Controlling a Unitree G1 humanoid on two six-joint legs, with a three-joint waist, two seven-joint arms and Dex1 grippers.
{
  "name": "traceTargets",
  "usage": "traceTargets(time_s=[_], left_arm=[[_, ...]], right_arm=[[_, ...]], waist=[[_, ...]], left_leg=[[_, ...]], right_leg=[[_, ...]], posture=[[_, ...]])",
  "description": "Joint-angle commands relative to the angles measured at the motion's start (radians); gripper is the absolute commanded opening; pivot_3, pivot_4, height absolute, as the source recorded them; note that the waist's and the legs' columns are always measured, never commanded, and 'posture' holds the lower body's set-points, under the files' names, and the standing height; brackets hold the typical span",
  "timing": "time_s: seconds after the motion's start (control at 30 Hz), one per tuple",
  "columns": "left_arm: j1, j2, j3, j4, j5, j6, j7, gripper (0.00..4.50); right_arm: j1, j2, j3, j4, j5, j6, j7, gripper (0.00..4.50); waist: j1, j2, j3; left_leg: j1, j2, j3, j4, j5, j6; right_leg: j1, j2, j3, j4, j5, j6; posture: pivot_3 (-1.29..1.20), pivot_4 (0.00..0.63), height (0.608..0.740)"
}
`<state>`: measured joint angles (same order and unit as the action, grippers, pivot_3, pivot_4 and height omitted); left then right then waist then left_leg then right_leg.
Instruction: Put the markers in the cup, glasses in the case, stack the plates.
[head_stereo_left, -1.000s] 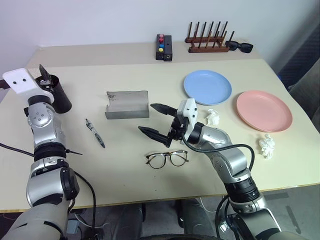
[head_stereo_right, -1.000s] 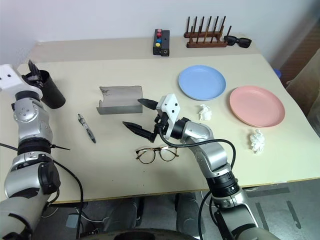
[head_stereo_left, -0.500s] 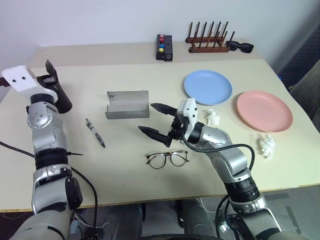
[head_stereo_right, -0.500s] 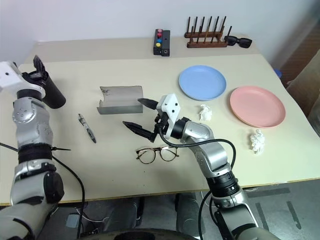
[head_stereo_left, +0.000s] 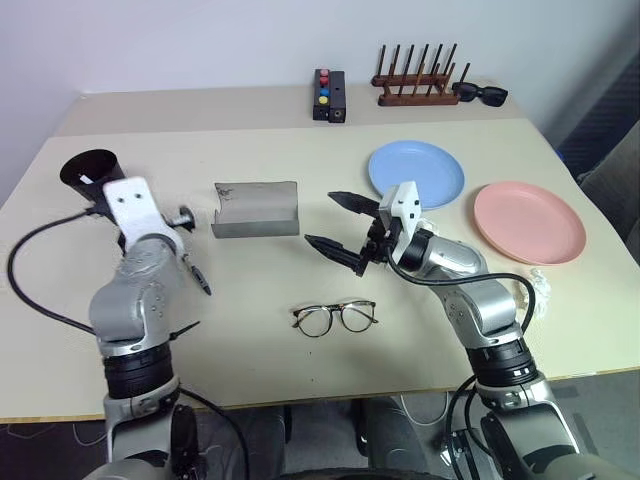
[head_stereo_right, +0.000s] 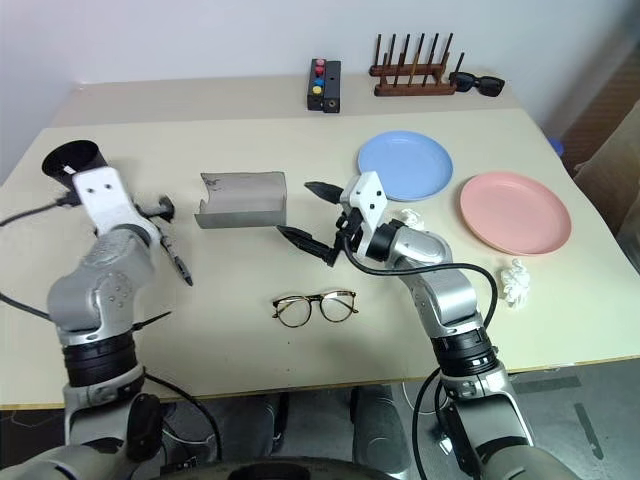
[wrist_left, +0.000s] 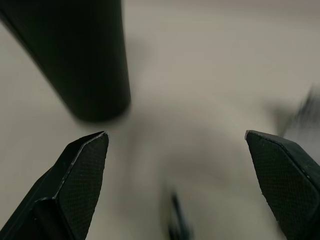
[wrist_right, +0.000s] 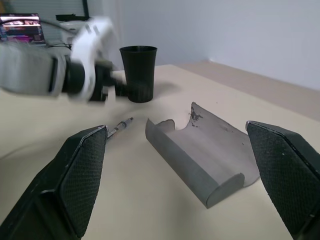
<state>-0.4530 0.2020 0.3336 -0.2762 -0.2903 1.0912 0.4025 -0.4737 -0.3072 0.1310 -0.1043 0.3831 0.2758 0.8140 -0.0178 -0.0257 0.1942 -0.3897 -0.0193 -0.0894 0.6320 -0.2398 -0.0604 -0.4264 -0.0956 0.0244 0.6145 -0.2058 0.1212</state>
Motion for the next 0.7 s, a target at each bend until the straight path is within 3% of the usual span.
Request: traceTargets(time_s=[0.03,0.27,0.37,0.6,0.7], left_arm=[[-0.053,-0.018,0.033,-0.027,0.029,0.153,0.027,4.46],[-0.111,-0.104,0.149,0.008,0.050,0.299,0.014,4.46],[-0.137,-0.142,0.197,0.024,0.067,0.351,0.012,3.61],[-0.154,-0.170,0.240,0.022,0.125,0.348,0.002,0.15],[-0.146,-0.159,0.211,-0.001,0.123,0.292,-0.034,0.03]], right_arm=[[-0.016,-0.006,-0.013,-0.023,0.002,-0.020,0.007,4.50],[-0.001,-0.010,-0.016,-0.041,0.001,-0.012,0.003,4.50],[0.005,-0.011,-0.017,-0.048,0.001,-0.010,-0.001,4.50],[0.011,-0.011,-0.013,-0.057,0.001,-0.008,-0.007,4.50],[0.012,-0.008,-0.011,-0.055,0.000,-0.010,-0.007,4.50]], waist=[[0.000,0.000,0.000],[0.000,0.000,0.000],[0.001,0.000,0.000],[0.004,0.001,-0.001],[0.005,0.001,-0.001]], left_leg=[[0.000,0.000,0.000,0.000,0.000,0.000],[0.000,0.000,0.000,0.000,0.000,0.000],[0.000,0.000,0.000,0.000,0.000,0.000],[0.000,0.000,0.000,0.000,0.000,0.000],[0.001,0.000,0.000,0.000,0.000,0.000]], right_leg=[[0.000,0.000,0.000,0.000,0.000,0.000],[0.000,0.000,0.000,0.000,0.000,0.000],[0.000,0.000,0.000,0.000,0.000,0.000],[0.001,0.000,0.000,-0.001,0.000,0.000],[0.001,0.000,0.000,-0.001,0.000,0.000]], posture=[[0.00,0.150,0.734],[0.00,0.150,0.734],[0.00,0.150,0.734],[0.00,0.150,0.734],[0.00,0.150,0.734]])
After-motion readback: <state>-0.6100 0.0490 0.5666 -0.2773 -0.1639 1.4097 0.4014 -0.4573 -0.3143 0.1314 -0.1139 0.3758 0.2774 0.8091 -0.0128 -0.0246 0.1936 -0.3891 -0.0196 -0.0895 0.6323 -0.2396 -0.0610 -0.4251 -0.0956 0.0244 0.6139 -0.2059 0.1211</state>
